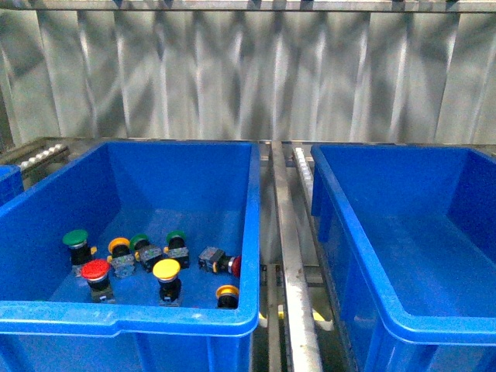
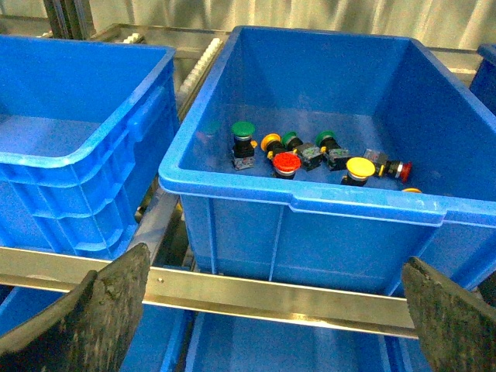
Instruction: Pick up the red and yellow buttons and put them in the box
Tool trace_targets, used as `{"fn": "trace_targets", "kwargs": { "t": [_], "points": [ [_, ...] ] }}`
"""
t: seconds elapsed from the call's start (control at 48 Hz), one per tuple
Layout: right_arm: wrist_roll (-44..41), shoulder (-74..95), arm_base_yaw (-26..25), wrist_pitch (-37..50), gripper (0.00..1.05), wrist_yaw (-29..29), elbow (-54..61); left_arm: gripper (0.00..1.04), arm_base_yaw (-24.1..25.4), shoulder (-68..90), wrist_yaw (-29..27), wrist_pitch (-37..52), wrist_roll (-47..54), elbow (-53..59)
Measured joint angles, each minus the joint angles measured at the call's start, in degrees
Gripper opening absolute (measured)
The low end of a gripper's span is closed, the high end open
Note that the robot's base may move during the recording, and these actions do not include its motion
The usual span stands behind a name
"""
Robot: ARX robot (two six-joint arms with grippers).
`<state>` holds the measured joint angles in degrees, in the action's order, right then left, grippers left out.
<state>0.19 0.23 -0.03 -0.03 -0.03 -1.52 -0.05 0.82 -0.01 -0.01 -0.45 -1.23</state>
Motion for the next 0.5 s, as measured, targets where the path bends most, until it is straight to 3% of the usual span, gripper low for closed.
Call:
{"fn": "trace_targets", "kwargs": {
  "t": [0.5],
  "points": [
    [0.00, 0.00, 0.00, 0.00, 0.98, 0.00, 0.00, 0.97, 0.00, 0.00, 0.00, 0.00, 0.00, 0.02]
  ]
}}
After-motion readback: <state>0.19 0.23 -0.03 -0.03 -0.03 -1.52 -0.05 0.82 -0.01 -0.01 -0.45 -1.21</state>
